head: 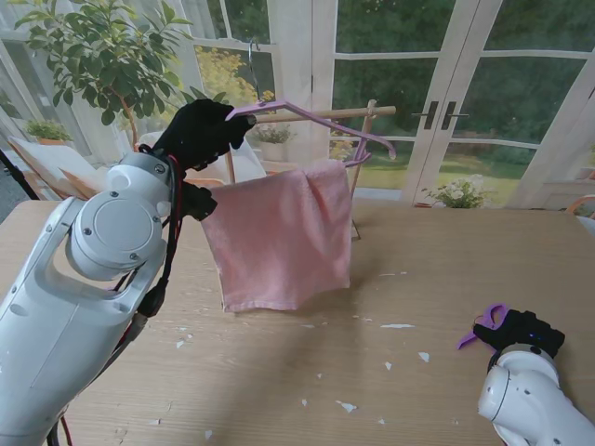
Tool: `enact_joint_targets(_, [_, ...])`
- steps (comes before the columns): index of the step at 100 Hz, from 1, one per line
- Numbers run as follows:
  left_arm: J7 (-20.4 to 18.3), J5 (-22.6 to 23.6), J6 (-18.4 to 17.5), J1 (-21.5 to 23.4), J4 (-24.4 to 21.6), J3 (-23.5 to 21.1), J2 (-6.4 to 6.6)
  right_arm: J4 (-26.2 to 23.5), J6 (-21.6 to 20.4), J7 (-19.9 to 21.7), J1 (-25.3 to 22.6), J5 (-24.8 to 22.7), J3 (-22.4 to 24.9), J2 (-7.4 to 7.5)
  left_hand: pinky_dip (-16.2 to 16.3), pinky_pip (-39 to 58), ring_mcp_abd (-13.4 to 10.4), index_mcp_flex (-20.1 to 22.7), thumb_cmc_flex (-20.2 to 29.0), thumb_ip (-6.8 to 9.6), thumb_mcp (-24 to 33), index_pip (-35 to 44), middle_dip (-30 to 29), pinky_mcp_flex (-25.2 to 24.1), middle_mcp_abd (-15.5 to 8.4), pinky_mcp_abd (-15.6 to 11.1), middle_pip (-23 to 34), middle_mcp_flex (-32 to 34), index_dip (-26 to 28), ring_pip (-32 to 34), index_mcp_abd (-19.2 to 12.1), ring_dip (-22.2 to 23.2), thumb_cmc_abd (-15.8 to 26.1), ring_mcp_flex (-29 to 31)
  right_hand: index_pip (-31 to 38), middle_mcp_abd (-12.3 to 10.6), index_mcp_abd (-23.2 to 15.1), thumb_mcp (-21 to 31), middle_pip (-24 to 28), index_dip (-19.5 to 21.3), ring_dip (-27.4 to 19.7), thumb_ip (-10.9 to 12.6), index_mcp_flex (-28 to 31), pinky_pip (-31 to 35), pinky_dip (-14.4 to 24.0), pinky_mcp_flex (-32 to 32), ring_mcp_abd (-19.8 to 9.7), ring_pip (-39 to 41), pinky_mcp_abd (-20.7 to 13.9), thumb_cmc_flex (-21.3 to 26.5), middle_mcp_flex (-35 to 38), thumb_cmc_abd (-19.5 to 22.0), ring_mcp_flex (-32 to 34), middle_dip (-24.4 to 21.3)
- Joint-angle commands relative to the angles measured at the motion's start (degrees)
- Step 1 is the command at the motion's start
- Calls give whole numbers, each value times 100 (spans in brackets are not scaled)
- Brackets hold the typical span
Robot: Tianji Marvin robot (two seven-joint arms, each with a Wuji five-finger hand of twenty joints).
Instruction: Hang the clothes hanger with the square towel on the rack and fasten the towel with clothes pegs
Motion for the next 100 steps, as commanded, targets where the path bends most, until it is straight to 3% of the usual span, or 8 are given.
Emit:
enact_joint_targets(1, [-79,6,4,11,-82,-7,-11,19,20,124,28,-81,-52,-35,51,1179,-28,201,-64,182,-8,4,39,219,-53,148,114,250,5,394,199,-24,153,263,99,58,179,130,178,87,58,-122,-6,171,2412,55,94,87,-36,-77,-5,56,75,53])
enact_joint_targets(13, [-67,10,7,15,-82,0,-14,70,-18,294,101,-178,-119,-3,48,1180,-32,207,-68,181,7,-3,37,219,-49,148,113,252,3,392,204,-27,142,264,166,-2,115,234,162,38,36,-24,-70,180,2355,39,52,63,-67,553,-39,-248,83,27])
enact_joint_targets(31, [-71,22,-3,12,-78,2,-12,64,-289,423,77,-354,-83,23,45,1182,-42,210,-87,180,41,-14,32,219,-44,148,108,260,0,387,204,-38,129,265,-90,-204,-388,380,-114,-338,-26,206,-36,23,2234,-98,-115,-111,-96,1474,-112,-578,70,-128])
enact_joint_targets(37, [-65,19,-2,11,-79,2,-14,58,-341,453,74,-386,-68,28,44,1182,-46,219,-94,179,45,-15,31,220,-46,148,108,263,0,384,207,-43,129,265,-341,-222,-601,796,-175,-592,-24,280,41,-34,2240,-121,-135,-159,-104,1560,-132,-721,55,-161])
enact_joint_targets(48, [-71,28,-7,13,-82,-5,-11,53,-430,477,75,-438,-32,33,41,1182,-51,217,-95,177,53,-17,30,221,-47,148,107,263,1,383,204,-51,124,267,-744,-298,-1196,1569,-273,-827,-16,99,-125,-134,2255,-156,-162,-199,-98,1627,-191,-851,57,-206])
enact_joint_targets(67, [-80,49,6,28,-100,-12,-6,-44,-557,482,9,-519,82,29,39,1184,-47,219,-95,175,60,-17,30,220,-53,148,107,265,5,387,206,-58,127,266,-1347,-385,-1739,1641,-478,-1094,-57,-20,-323,-277,2243,-228,-147,-322,-101,1588,-252,-829,-13,-318])
enact_joint_targets(87, [-90,57,6,31,-119,-29,-1,-354,-771,281,-342,-517,373,-18,36,1185,-48,212,-94,174,62,-17,29,221,-54,148,106,266,9,390,201,-64,131,266,-1704,-388,-833,691,-915,-1196,-442,-139,-506,-1028,2039,-592,-215,-1050,-63,780,-590,-618,-547,-681])
enact_joint_targets(100, [-98,53,-4,46,-132,-43,2,-583,-871,235,-640,-432,584,-46,36,1187,-53,212,-92,174,63,-18,29,221,-54,148,106,266,11,392,208,-68,128,266,-1770,-262,-268,333,-998,-1210,-607,-211,-676,-1367,1975,-799,-195,-1334,-55,403,-841,-545,-876,-736])
